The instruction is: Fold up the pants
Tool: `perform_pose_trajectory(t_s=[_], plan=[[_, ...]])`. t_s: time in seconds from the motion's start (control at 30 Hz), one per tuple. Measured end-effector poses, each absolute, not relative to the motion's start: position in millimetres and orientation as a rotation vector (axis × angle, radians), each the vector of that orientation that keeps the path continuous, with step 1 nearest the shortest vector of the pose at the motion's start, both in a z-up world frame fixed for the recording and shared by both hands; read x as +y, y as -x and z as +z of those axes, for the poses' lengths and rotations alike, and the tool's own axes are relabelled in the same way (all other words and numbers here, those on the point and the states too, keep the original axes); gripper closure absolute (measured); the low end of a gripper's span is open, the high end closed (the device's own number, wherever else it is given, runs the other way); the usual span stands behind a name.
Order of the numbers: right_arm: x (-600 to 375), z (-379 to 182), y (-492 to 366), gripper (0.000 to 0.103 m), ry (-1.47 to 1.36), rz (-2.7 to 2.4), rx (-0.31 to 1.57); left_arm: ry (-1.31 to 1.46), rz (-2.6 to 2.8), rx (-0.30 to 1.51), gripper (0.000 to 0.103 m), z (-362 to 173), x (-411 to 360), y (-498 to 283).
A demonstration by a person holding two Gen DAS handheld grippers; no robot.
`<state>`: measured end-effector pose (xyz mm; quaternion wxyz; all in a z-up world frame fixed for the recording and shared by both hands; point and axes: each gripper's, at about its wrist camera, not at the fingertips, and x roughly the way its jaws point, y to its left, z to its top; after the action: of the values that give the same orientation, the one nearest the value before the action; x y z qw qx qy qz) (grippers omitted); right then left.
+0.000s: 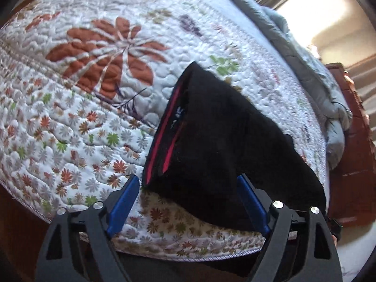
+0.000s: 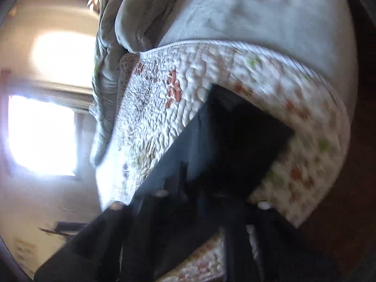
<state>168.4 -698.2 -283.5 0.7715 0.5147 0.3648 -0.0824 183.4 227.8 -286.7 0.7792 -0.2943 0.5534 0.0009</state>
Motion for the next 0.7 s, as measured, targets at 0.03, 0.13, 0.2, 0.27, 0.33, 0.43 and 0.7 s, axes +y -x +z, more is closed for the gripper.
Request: perform_pose_trajectory(t_s=[0.03,0.13,0.2,0.27,0.33,0.43,0.7], plan=[[-695,-265,-181,0.098,-1.064,-0.155,0.777,0.635,0.015,1.205,0.028,-289,226,-188],[-685,-189,-192,0.099,-0.931,-0.050,0.625,0.607,0.064,1.230,0.057,-291,224,-194],[-683,-158,-183,0.099,-0.858,-0.032,0.556,0.600,0.081,1.231,0.067,-289,223,-197],[-694,-176,-174,0.099,-0.874,-0.082,0.587,0.608,0.101,1.222,0.072,-287,223,-198],[-707,-232,-174,0.099,-0.904,-0.166,0.741,0.621,0.121,1.233,0.073,-289,226,-197],[-710,-293,-165,0.098,-0.957,-0.233,0.895,0.613,0.123,1.283,0.075,-291,227,-200],[-713,-278,-158,0.098,-0.970,-0.220,0.836,0.669,0.048,1.376,0.083,-272,236,-211]])
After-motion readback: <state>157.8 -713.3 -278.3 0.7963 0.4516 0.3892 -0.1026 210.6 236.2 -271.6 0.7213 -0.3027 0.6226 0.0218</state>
